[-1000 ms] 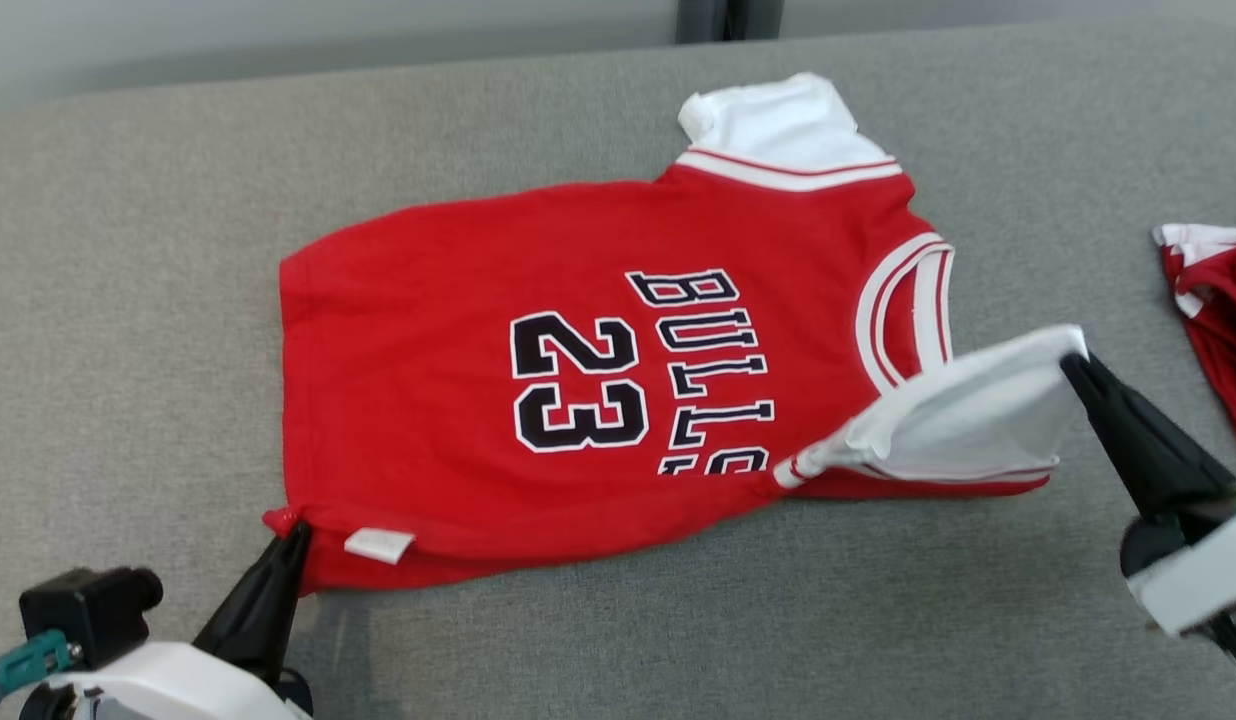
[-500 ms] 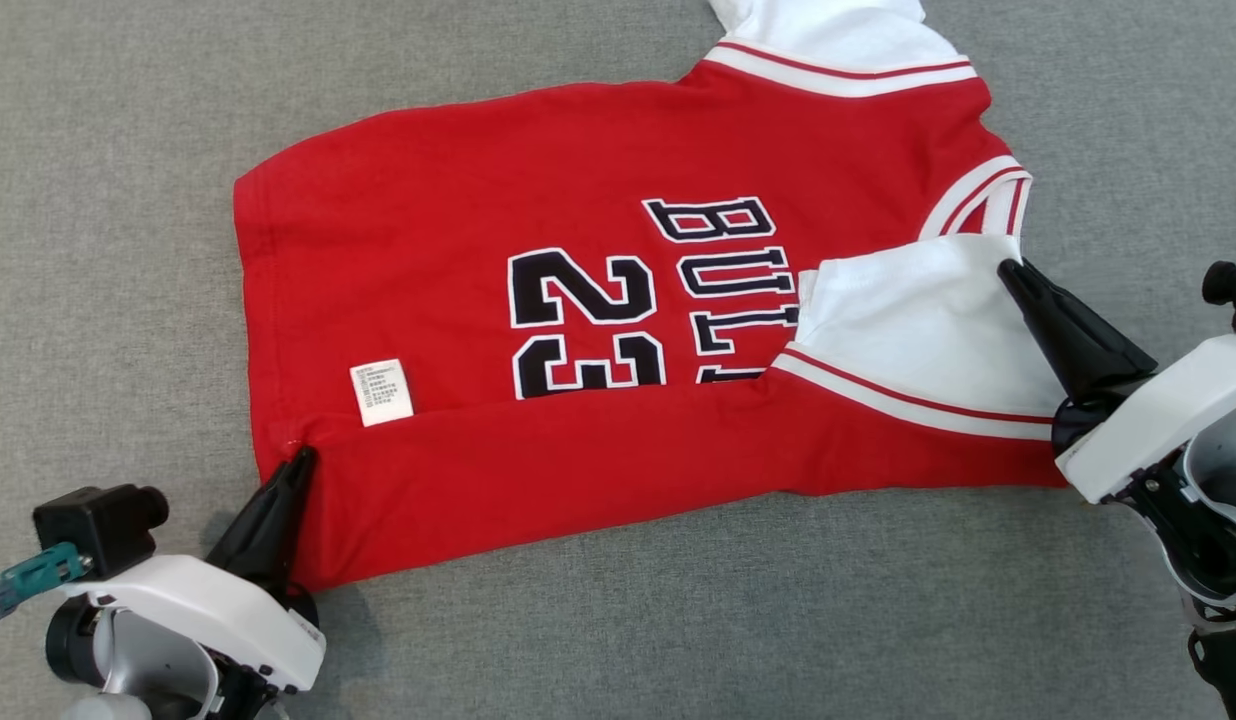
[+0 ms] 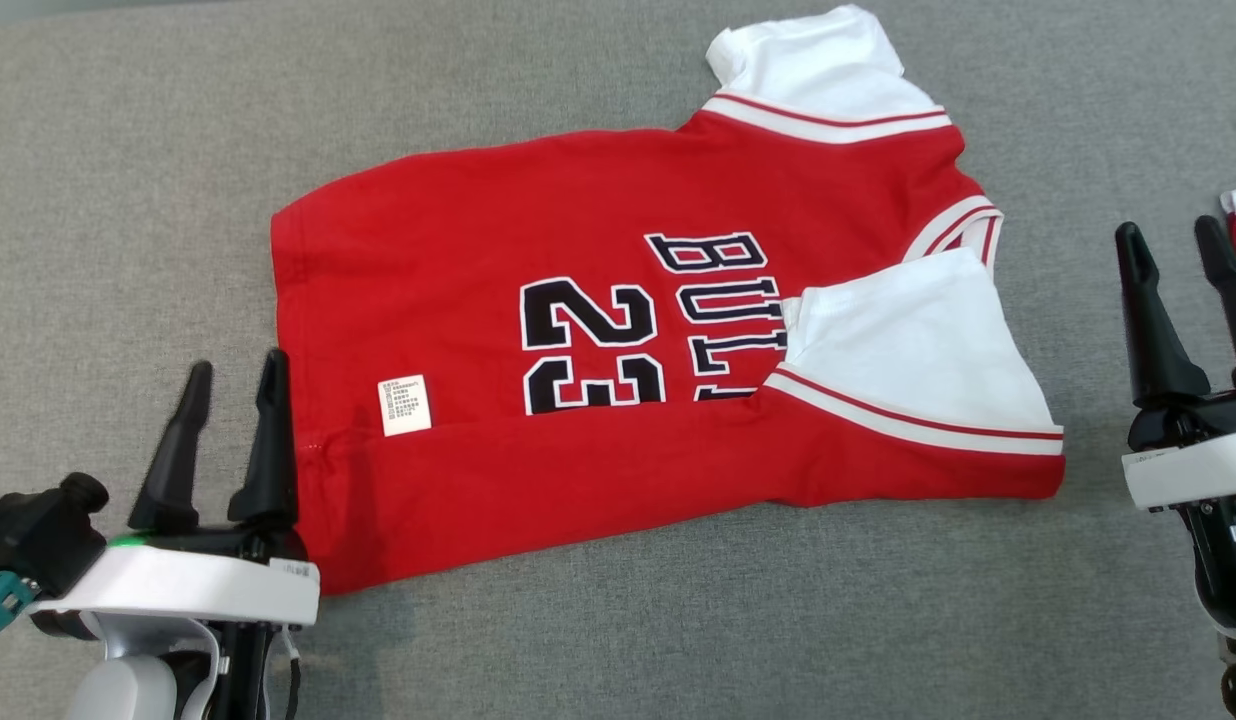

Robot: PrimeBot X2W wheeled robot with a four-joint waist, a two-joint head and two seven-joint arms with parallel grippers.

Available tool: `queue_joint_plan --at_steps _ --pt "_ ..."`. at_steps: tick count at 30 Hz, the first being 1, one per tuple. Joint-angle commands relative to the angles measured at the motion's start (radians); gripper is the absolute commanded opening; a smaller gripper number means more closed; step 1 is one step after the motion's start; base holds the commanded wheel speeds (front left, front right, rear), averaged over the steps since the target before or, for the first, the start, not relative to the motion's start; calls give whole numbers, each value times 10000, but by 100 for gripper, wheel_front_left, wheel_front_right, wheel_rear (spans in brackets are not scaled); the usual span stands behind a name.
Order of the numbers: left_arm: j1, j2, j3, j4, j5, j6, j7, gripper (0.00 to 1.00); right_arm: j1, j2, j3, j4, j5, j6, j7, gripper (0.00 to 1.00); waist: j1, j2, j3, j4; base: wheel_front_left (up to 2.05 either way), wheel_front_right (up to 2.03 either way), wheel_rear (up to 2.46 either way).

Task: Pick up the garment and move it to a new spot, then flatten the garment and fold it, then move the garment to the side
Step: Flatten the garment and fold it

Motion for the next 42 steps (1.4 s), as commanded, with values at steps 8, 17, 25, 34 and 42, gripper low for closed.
queue_joint_plan --at_steps 8,17,25,34,42 --pt "-704 -125 0 37 1707 536 -1624 100 589 741 -628 -82 -2232 -4 -801 100 0 0 -702 -152 0 0 0" --pt "-138 -46 126 1062 2882 613 -1853 100 1286 1342 -571 299 -2685 -4 -970 100 0 0 -1030 -202 0 0 0" --pt "-203 -91 173 1479 3039 380 -1861 100 1254 1251 -550 519 -2604 -4 -1007 100 0 0 -1091 -113 0 0 0" --pt "-17 -196 -133 2454 3227 317 -1862 100 1409 1257 -337 1341 -2545 -4 -507 100 0 0 -828 8 0 0 0" --pt "-45 -690 -359 4034 2814 -155 -1863 100 1386 1414 254 2574 -2296 -4 -407 100 0 0 -297 101 0 0 0"
